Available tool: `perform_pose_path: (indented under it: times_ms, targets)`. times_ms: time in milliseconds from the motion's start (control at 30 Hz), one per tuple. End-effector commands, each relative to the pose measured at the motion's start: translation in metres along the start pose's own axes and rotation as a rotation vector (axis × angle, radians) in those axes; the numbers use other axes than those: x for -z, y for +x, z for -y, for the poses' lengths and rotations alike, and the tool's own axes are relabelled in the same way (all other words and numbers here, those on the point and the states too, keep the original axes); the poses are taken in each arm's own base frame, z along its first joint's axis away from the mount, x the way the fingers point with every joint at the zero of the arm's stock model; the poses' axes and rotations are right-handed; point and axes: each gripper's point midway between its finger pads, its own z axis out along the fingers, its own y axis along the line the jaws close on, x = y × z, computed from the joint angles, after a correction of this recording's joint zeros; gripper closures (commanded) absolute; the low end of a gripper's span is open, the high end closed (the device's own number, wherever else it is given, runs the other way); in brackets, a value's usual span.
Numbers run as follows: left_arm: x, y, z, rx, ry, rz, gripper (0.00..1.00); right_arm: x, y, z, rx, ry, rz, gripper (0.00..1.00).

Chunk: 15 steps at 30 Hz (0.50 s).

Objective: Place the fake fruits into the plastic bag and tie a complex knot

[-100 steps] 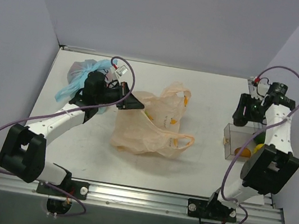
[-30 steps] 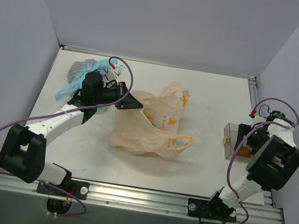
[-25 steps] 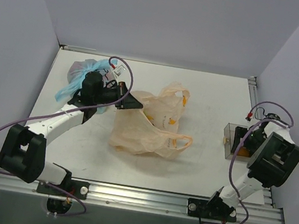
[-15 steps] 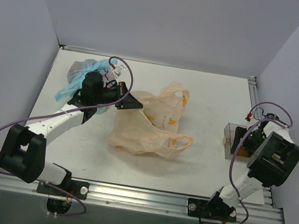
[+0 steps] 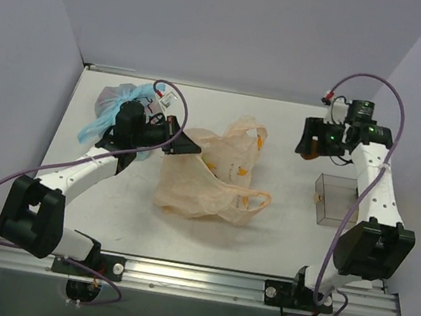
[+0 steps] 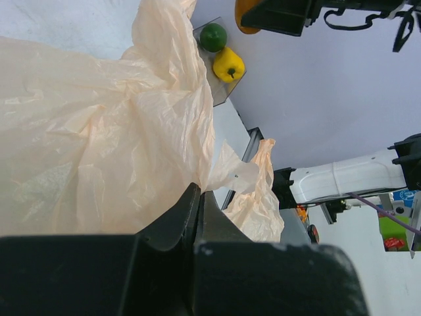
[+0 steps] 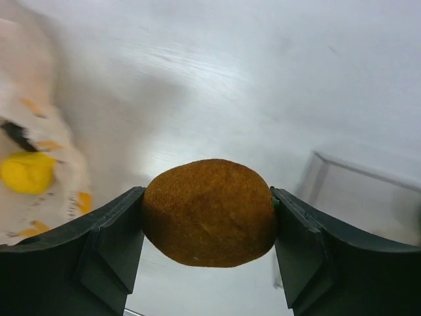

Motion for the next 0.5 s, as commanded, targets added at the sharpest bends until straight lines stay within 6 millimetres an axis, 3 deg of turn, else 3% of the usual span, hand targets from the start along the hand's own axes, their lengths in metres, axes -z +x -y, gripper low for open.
perform_pose_path:
  times_ms: [0,33,133,167,233,267,333,467]
  targets:
    - [0.002,-0.011,0.016,-0.057,0.052,0.020,1.00,-0.008,-0.018,-0.075,-0.017,-0.161,-0.001,0.50]
    - [0.002,-0.011,0.018,-0.060,0.057,0.021,1.00,-0.017,-0.025,-0.105,0.029,-0.214,-0.005,0.50]
    - [0.003,-0.012,0.019,-0.065,0.064,0.025,1.00,-0.038,-0.036,-0.147,0.069,-0.278,-0.011,0.50]
    - [0.003,-0.011,0.018,-0.062,0.064,0.023,1.00,-0.044,-0.032,-0.172,0.095,-0.314,-0.031,0.50]
    - [0.003,-0.010,0.017,-0.059,0.069,0.022,1.00,-0.067,-0.024,-0.200,0.113,-0.354,-0.075,0.48]
    - [0.003,-0.009,0.016,-0.046,0.070,0.020,1.00,-0.071,-0.017,-0.224,0.165,-0.376,-0.095,0.42]
    - [0.004,-0.009,0.017,-0.049,0.079,0.023,1.00,-0.086,0.000,-0.238,0.213,-0.376,-0.146,0.24]
    - [0.007,-0.011,0.016,-0.042,0.078,0.030,1.00,-0.085,0.019,-0.259,0.270,-0.390,-0.175,0.13]
